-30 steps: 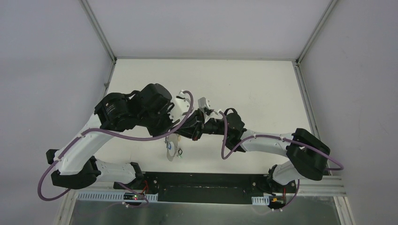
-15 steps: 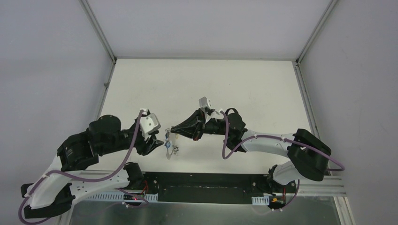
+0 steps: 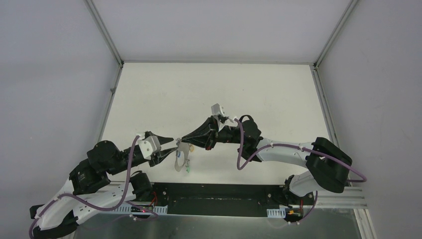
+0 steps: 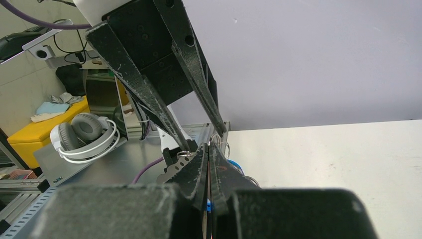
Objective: Put the keys on the keyring
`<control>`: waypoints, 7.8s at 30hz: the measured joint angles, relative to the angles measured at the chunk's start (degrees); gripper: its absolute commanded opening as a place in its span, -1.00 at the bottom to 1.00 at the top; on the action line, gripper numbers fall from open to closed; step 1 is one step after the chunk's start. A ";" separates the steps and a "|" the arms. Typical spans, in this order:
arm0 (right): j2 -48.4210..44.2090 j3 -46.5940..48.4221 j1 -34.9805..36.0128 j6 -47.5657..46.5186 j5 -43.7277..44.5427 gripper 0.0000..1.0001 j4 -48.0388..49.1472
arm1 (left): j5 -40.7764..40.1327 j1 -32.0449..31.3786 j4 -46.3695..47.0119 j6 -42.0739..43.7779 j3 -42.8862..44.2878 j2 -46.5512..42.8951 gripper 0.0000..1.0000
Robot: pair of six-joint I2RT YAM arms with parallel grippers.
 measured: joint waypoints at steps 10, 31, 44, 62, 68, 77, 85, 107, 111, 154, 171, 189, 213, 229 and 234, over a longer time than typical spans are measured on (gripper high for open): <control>0.00 0.00 0.00 0.00 -0.07 -1.00 0.00 | -2.36 0.00 2.43 1.66 -1.09 0.31 -0.65; 0.00 0.00 0.00 0.00 -0.35 -1.00 0.33 | 0.28 0.00 8.87 2.38 -7.76 2.60 -0.70; -1.16 -0.28 -0.02 -0.07 -0.31 -1.00 1.51 | 2.36 0.00 15.69 4.35 -11.69 0.46 -0.49; -1.95 -0.76 -0.02 -0.28 0.02 -1.00 1.62 | 5.64 0.00 10.36 2.34 -11.13 -0.24 -0.95; -1.95 -0.76 -0.02 -0.28 0.04 -1.00 1.64 | 6.10 0.00 9.05 2.56 -10.56 1.18 -0.59; -1.95 -0.76 -0.02 -0.31 0.07 -1.00 1.62 | 1.62 0.00 6.36 2.51 -5.05 -3.76 -0.54; -1.95 -0.76 -0.02 -0.28 0.07 -1.00 1.62 | -2.51 0.00 6.16 3.52 -2.08 -3.50 -0.42; -1.95 -0.76 -0.02 -0.28 0.04 -1.00 1.60 | 0.66 0.00 4.42 7.74 -0.50 5.01 -0.55; -1.95 -0.76 -0.02 -0.28 0.07 -1.00 1.57 | 0.83 0.00 3.54 7.65 -0.52 5.01 -0.74; -6.21 -10.32 -3.82 -3.98 3.76 -1.00 -4.50 | -4.52 0.00 3.45 5.75 -2.12 2.58 0.95; -19.61 -20.15 -26.10 -2.21 9.84 -0.71 -22.12 | -7.93 0.00 4.22 -13.99 -2.12 16.13 0.98; -29.20 -20.20 -36.00 -5.49 20.26 0.86 -42.84 | -6.69 14.10 11.23 -26.36 -12.22 23.37 0.98; -25.05 -20.31 -51.19 -14.36 35.74 0.99 -51.06 | 13.99 57.16 32.02 -18.03 -21.27 37.18 0.98; -9.84 -28.44 -51.87 -24.15 43.93 0.99 -23.56 | 8.24 57.18 79.47 -12.24 -35.56 56.61 0.98; 3.37 -29.33 -53.02 -24.83 43.67 0.99 -8.00 | 8.22 57.18 88.37 -10.60 -35.19 67.80 0.98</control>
